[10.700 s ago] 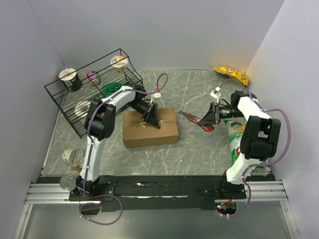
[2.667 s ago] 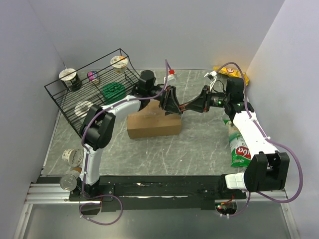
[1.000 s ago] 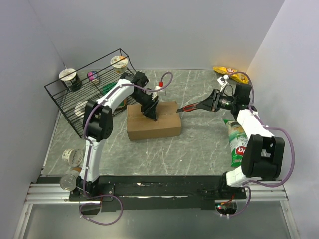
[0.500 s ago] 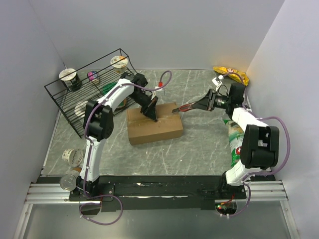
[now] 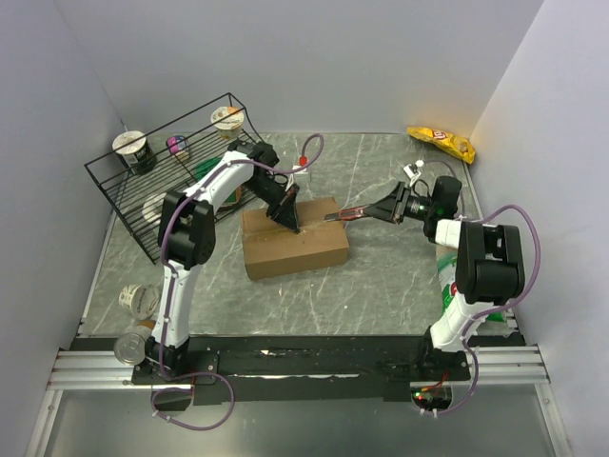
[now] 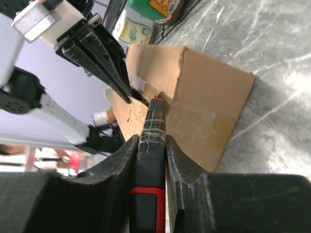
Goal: Unpack the express box
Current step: Cut the express box at the center of the board.
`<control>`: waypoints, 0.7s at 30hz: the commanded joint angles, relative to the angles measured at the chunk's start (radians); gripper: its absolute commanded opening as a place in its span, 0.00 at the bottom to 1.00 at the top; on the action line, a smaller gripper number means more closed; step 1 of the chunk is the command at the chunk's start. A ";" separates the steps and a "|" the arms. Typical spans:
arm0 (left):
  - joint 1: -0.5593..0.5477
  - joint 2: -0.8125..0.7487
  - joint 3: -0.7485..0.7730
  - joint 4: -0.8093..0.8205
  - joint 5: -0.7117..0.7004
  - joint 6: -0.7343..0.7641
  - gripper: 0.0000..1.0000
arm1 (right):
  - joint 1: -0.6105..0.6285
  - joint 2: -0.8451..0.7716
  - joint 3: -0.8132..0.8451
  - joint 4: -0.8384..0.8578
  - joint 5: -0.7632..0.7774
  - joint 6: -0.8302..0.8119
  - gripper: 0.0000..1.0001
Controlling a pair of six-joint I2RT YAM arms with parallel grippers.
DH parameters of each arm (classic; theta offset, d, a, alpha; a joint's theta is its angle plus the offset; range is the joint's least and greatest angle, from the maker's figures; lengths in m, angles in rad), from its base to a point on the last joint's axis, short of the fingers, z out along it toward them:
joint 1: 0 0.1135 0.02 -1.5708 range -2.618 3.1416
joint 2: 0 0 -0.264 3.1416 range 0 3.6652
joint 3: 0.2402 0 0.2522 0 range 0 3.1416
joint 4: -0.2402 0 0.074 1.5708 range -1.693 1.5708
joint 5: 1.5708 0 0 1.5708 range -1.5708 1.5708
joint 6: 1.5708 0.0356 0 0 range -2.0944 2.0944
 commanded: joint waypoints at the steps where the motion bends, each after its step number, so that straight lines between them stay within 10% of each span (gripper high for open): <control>1: 0.010 -0.045 -0.012 -0.018 0.031 0.078 0.01 | -0.016 0.019 -0.033 0.241 -0.026 0.130 0.00; 21: 0.030 -0.056 -0.032 0.042 0.054 0.055 0.01 | -0.076 -0.039 0.001 -0.169 -0.101 -0.111 0.00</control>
